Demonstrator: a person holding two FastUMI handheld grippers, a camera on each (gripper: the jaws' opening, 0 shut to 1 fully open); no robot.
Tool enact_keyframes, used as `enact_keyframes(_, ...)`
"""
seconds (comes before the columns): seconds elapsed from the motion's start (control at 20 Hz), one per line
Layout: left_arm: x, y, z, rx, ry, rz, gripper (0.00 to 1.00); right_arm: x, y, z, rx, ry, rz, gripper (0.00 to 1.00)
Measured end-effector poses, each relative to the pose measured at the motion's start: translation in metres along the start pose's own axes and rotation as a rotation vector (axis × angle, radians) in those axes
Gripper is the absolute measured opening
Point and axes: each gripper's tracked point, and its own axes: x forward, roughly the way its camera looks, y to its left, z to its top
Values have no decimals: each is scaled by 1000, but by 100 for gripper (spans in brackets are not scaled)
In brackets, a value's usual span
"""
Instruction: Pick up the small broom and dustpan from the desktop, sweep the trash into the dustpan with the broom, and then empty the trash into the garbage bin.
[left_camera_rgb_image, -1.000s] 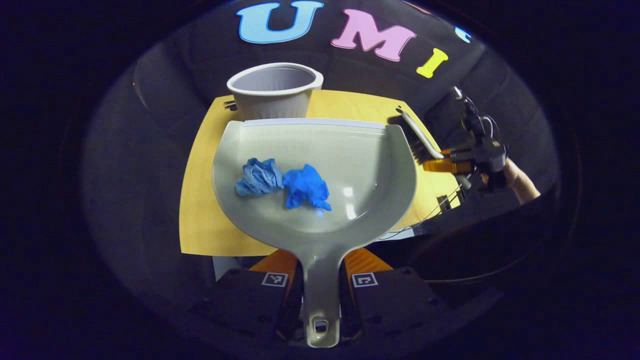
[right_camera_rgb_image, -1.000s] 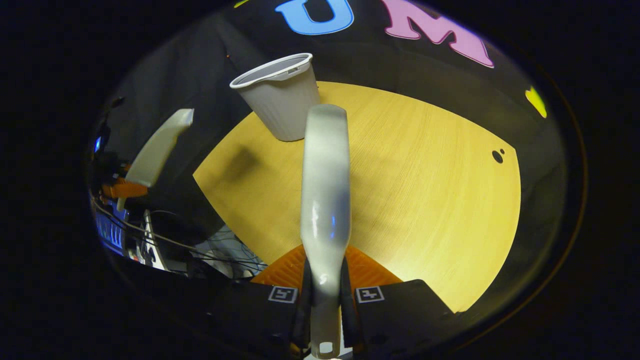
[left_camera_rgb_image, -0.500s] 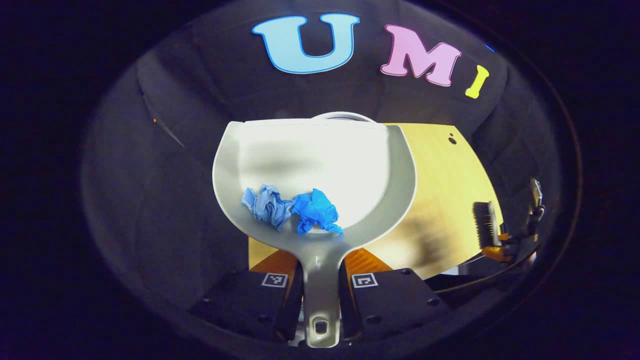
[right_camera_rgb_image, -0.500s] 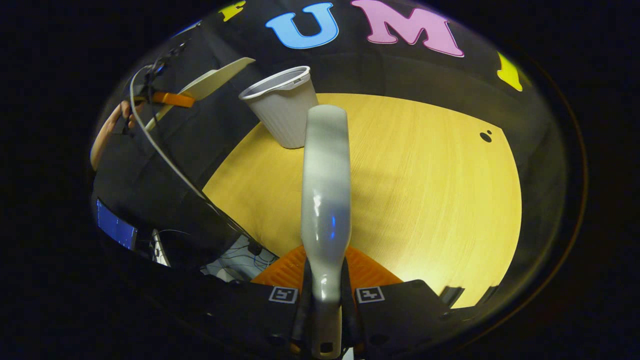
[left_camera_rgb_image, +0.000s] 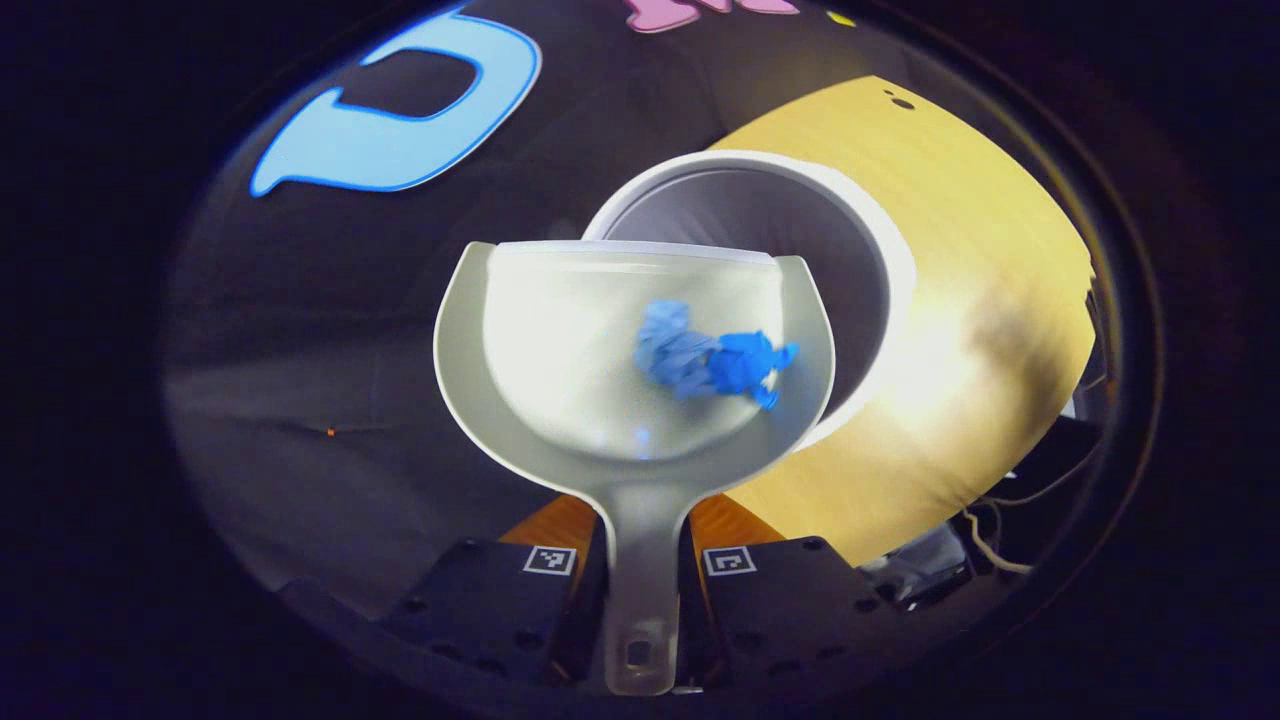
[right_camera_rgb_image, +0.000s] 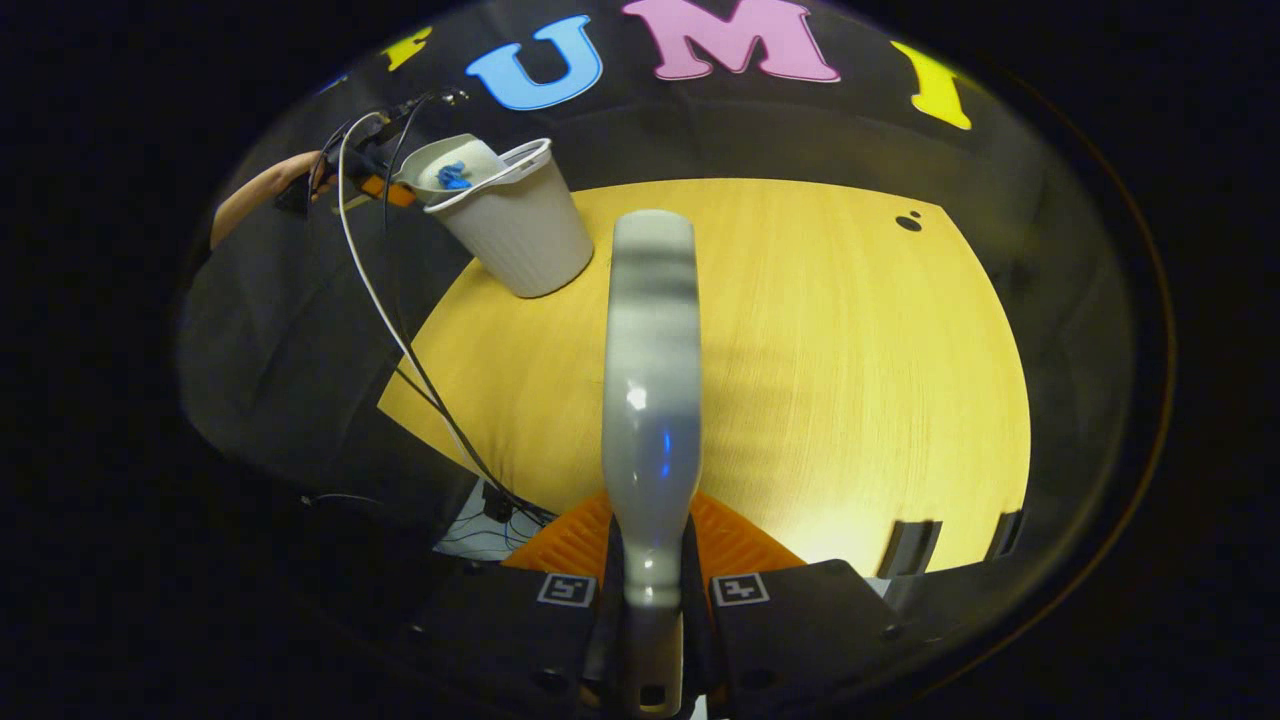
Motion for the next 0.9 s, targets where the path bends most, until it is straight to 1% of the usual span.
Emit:
enact_keyframes(0.1,4,-27,4,101,28,59,30,2,-2,-1,38,1,3,28)
enact_keyframes(0.25,12,-54,0,156,71,72,31,6,-7,3,48,0,3,28)
enact_keyframes(0.35,21,-56,-1,174,57,106,30,10,-12,3,25,5,-8,28)
enact_keyframes(0.45,22,-54,-9,147,33,127,30,14,-13,5,17,5,-4,28)
enact_keyframes(0.55,20,-50,-18,98,-3,134,30,17,-11,7,25,11,8,28)
enact_keyframes(0.7,23,-49,-10,11,-77,144,30,23,-4,13,45,17,36,28)
enact_keyframes(0.8,26,-54,-5,-76,-149,123,30,26,-2,19,38,18,42,28)
enact_keyframes(0.9,27,-62,3,-180,-241,77,30,28,-6,27,20,18,33,28)
